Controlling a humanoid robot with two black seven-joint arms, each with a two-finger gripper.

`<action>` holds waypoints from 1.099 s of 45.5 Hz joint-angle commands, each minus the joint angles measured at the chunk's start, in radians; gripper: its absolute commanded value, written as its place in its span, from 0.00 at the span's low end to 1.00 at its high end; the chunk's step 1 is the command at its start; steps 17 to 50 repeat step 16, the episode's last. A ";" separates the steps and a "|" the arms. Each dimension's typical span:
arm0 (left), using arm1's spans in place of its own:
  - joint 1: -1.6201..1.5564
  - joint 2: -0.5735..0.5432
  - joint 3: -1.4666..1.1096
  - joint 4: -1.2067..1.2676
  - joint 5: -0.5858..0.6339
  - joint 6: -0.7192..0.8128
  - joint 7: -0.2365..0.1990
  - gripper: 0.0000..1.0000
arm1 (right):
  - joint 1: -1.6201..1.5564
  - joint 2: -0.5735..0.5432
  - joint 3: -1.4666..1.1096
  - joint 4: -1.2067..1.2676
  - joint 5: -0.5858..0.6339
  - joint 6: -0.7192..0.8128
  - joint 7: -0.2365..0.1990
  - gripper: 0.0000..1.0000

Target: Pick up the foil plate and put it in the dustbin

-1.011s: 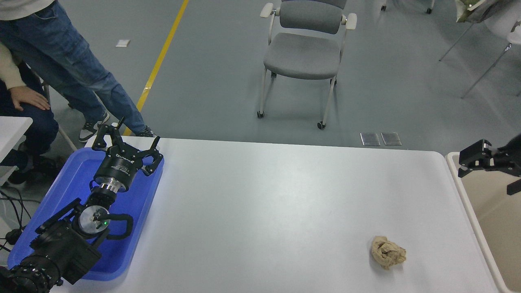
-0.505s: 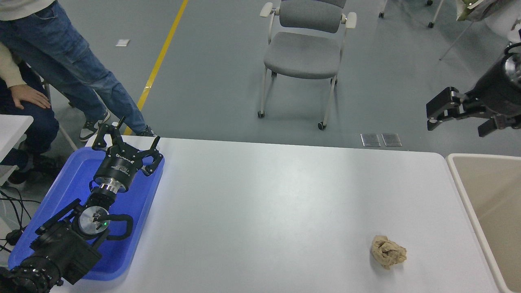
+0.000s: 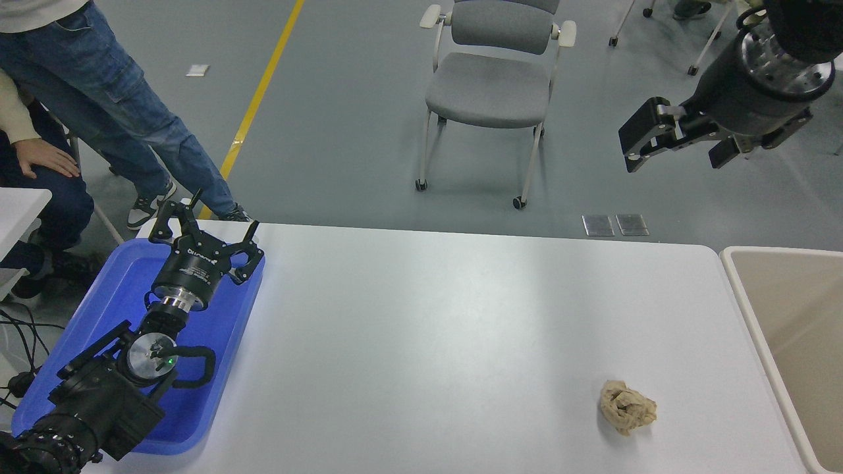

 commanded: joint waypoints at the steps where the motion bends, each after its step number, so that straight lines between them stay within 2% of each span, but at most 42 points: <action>1: 0.000 0.000 0.001 0.000 0.001 0.000 0.000 1.00 | 0.007 0.015 -0.053 -0.003 0.001 0.000 0.000 1.00; 50: 0.000 0.000 0.000 0.000 0.001 0.000 0.000 1.00 | 0.010 0.014 -0.121 -0.003 0.000 0.000 0.002 1.00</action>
